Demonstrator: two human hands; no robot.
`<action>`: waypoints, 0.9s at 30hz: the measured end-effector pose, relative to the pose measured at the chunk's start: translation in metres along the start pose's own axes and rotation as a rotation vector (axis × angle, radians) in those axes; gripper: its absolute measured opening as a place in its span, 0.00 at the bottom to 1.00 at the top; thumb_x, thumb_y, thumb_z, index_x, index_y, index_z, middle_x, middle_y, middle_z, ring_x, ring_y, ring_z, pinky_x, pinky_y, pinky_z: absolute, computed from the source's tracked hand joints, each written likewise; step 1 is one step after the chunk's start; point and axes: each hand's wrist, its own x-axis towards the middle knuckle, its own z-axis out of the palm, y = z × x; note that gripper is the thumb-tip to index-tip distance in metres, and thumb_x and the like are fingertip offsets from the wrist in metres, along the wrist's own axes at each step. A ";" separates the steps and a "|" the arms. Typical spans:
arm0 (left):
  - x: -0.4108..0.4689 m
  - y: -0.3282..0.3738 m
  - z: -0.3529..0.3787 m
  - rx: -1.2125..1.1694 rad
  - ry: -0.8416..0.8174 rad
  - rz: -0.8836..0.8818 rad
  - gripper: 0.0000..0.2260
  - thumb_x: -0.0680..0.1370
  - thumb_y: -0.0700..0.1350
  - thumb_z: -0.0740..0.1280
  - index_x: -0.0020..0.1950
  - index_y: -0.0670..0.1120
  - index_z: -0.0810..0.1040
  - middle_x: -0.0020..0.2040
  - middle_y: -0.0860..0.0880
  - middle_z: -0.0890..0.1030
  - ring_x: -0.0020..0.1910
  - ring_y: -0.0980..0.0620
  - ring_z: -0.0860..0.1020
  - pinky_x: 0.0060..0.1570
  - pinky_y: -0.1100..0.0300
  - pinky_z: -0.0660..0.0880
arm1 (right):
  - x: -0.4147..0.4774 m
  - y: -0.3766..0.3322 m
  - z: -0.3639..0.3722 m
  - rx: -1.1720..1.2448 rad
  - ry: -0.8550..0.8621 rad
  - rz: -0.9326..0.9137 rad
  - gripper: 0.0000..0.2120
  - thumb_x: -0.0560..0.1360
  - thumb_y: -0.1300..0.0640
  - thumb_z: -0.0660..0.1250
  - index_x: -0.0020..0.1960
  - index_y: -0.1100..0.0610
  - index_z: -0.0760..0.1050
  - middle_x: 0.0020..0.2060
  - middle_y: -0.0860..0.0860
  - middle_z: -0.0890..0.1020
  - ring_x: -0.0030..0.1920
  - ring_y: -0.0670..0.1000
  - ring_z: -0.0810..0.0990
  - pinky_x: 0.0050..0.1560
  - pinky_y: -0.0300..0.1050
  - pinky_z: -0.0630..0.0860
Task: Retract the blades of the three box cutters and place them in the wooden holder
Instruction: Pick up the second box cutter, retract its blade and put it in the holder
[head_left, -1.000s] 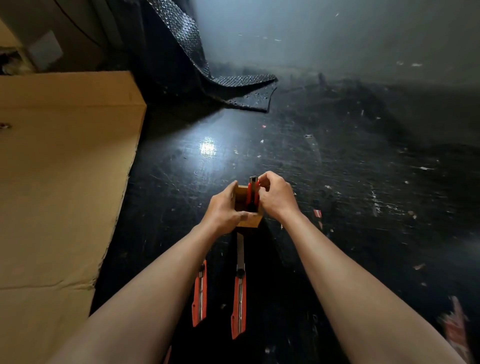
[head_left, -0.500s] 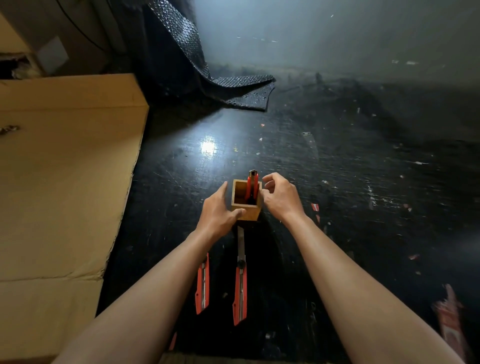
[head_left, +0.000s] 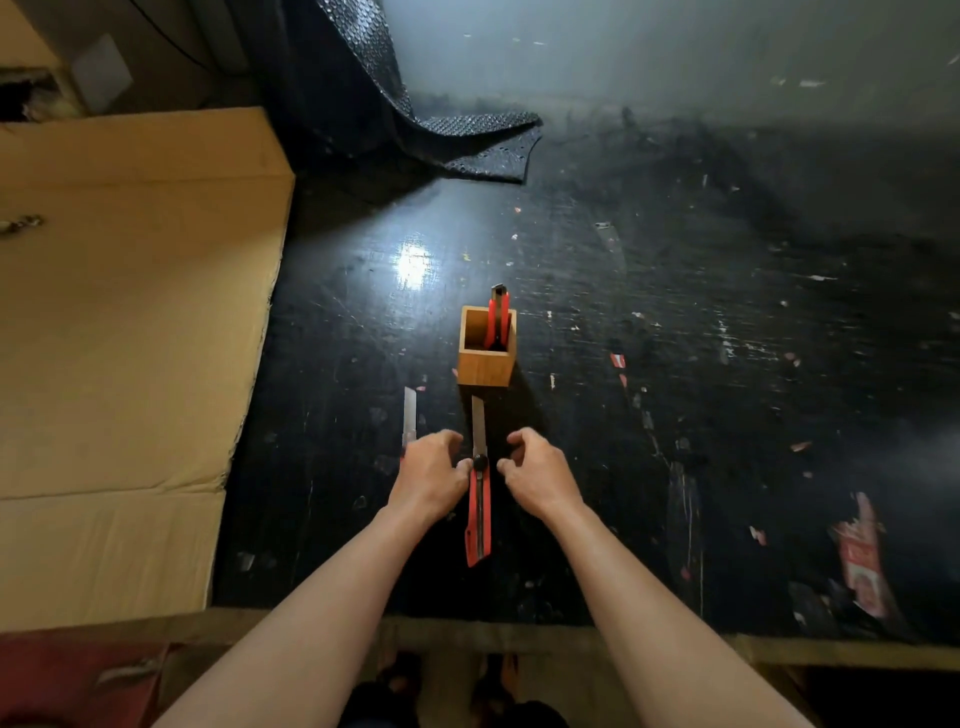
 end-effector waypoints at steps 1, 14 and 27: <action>-0.004 -0.004 0.005 0.002 -0.032 -0.022 0.19 0.79 0.43 0.73 0.69 0.44 0.78 0.63 0.45 0.83 0.62 0.48 0.82 0.61 0.51 0.81 | -0.005 0.005 0.007 -0.008 -0.024 0.011 0.20 0.78 0.55 0.70 0.70 0.51 0.73 0.62 0.52 0.81 0.59 0.50 0.81 0.59 0.50 0.80; -0.041 -0.012 0.030 -0.264 -0.014 -0.098 0.15 0.76 0.38 0.75 0.61 0.49 0.85 0.53 0.52 0.87 0.54 0.54 0.85 0.55 0.53 0.84 | -0.051 0.023 0.025 0.234 -0.009 -0.002 0.11 0.79 0.59 0.69 0.61 0.51 0.78 0.47 0.46 0.83 0.44 0.43 0.84 0.41 0.37 0.80; -0.041 0.052 -0.052 -0.633 -0.013 0.169 0.16 0.76 0.31 0.73 0.58 0.49 0.84 0.52 0.46 0.88 0.50 0.47 0.88 0.49 0.48 0.86 | -0.067 -0.042 -0.054 0.564 0.048 -0.319 0.12 0.77 0.66 0.71 0.59 0.58 0.78 0.50 0.54 0.87 0.50 0.51 0.88 0.50 0.49 0.85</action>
